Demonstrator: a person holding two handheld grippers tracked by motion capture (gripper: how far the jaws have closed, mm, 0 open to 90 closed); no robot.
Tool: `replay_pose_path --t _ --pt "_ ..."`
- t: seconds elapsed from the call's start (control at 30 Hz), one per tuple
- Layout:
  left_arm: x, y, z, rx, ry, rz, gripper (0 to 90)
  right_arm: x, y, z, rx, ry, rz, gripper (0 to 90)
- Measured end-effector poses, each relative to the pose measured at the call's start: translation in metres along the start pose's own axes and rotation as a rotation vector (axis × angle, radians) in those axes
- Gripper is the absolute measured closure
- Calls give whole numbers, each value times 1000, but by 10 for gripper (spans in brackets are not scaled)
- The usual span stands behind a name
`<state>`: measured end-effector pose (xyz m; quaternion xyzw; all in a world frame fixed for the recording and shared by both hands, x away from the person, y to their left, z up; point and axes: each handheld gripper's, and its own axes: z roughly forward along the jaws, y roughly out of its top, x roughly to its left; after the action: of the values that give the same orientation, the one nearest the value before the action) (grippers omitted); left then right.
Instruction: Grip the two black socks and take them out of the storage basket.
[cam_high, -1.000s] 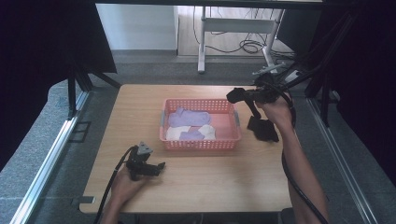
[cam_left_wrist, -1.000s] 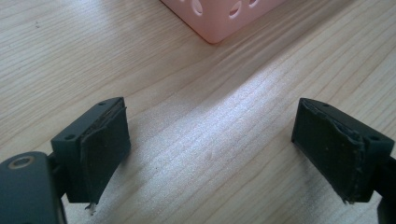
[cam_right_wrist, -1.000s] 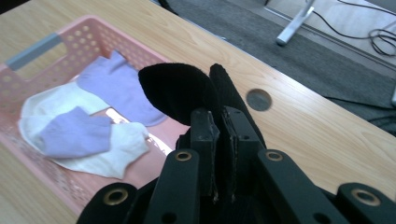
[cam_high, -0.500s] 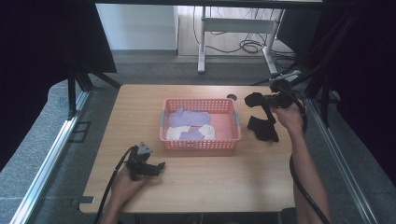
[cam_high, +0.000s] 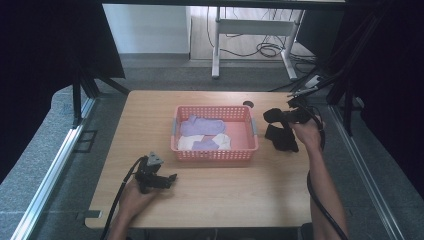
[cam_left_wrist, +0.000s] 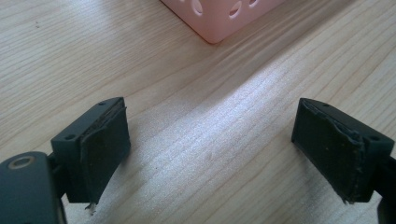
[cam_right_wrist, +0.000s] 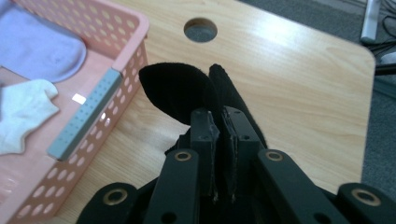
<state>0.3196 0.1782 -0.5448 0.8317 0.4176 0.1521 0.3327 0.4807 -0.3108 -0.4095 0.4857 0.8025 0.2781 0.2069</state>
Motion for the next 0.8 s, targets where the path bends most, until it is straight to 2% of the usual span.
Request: replay_pose_path --t 0.6,0.73,0.8 --pt "0 0 0 -4 0 -5 110 7 -42 57 110 57 34 816" --pt "0 0 0 -4 0 -4 110 11 -50 69 149 69 31 775" --pt "0 0 0 -4 -1 -7 110 12 -51 70 145 74 37 741"
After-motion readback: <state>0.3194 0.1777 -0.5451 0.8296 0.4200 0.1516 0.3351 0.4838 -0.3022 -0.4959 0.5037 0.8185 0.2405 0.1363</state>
